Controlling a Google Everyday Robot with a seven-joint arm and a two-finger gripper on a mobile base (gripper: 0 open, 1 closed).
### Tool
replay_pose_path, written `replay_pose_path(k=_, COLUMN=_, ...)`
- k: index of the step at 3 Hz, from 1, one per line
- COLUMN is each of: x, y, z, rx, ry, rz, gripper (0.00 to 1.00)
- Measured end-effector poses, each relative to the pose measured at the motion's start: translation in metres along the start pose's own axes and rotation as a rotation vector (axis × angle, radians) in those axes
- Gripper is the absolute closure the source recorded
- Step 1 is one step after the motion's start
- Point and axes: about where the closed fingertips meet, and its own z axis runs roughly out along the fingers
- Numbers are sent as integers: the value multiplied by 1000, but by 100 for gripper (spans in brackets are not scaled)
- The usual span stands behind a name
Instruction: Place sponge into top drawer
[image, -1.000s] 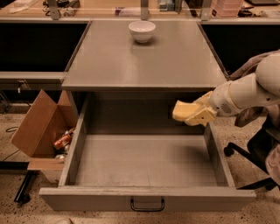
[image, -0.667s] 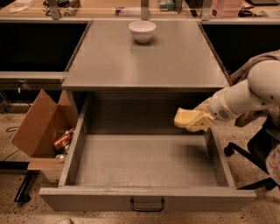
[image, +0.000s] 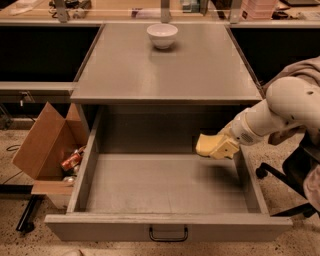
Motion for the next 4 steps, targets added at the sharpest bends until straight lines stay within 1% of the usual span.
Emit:
replay_pose_path(k=2, x=10, y=28, z=38, rx=-101, ry=48, rz=-33, gripper=15)
replay_pose_path(k=3, x=11, y=31, z=41, rx=-110, ry=49, rz=-37, gripper=0)
replay_pose_path(k=4, x=3, y=23, z=21, rx=-85, ry=-4, rz=-28, gripper=0)
